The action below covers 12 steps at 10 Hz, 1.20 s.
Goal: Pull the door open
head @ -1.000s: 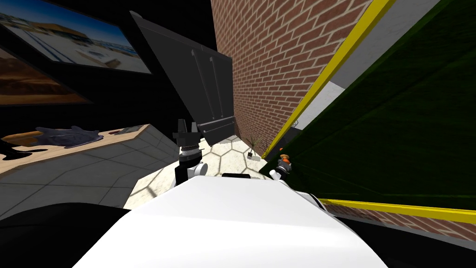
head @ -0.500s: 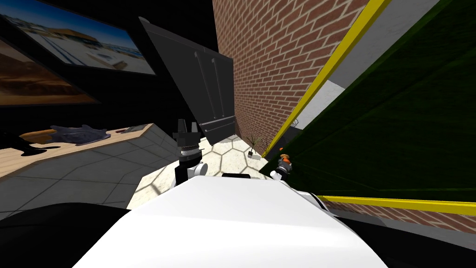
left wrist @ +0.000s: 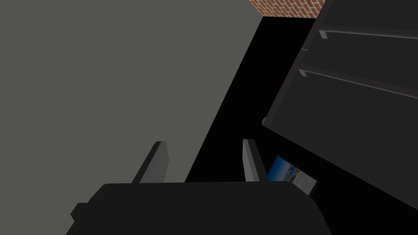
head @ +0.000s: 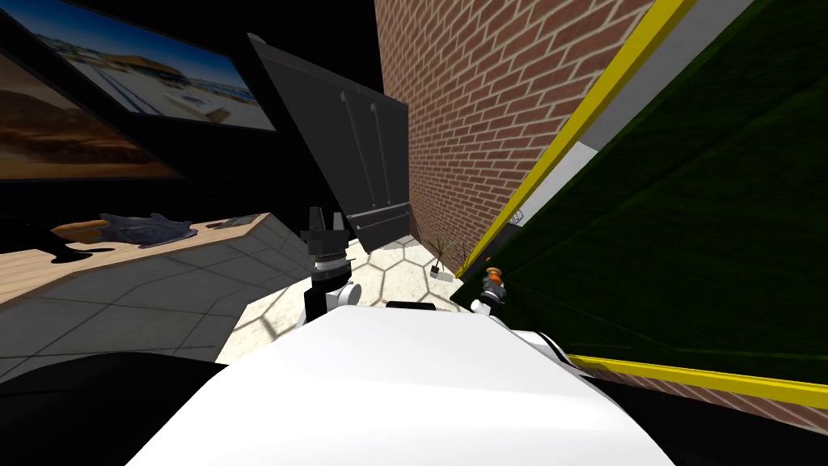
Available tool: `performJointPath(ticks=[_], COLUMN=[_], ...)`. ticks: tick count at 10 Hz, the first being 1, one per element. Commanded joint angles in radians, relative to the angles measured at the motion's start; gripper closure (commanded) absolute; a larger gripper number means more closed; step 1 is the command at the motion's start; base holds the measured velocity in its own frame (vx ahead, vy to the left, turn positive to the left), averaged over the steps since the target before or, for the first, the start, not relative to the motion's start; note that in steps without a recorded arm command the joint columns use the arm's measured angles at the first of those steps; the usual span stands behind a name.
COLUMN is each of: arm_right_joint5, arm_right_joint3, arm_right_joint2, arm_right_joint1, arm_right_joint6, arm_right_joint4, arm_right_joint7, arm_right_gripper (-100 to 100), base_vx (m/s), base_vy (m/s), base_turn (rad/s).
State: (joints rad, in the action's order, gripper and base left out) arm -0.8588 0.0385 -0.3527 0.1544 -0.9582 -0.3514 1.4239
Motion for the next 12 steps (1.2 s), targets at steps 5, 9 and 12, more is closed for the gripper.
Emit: performJointPath(ticks=[5, 9, 12], arm_right_joint5=[0.007, 0.024, 0.029], arm_right_joint3=[-0.010, -0.033, -0.040], arm_right_joint2=[0.002, -0.010, -0.013], arm_right_joint1=[-0.036, -0.048, -0.052], arm_right_joint6=[0.026, 0.029, 0.031], arm_right_joint4=[-0.092, -0.099, -0.095], arm_right_joint7=[-0.014, 0.015, 0.027], arm_right_gripper=[100, 100, 100], base_vx=[0.023, 0.116, 0.088], base_vy=[-0.022, -0.132, -0.110], base_turn=[0.000, 0.061, 0.038])
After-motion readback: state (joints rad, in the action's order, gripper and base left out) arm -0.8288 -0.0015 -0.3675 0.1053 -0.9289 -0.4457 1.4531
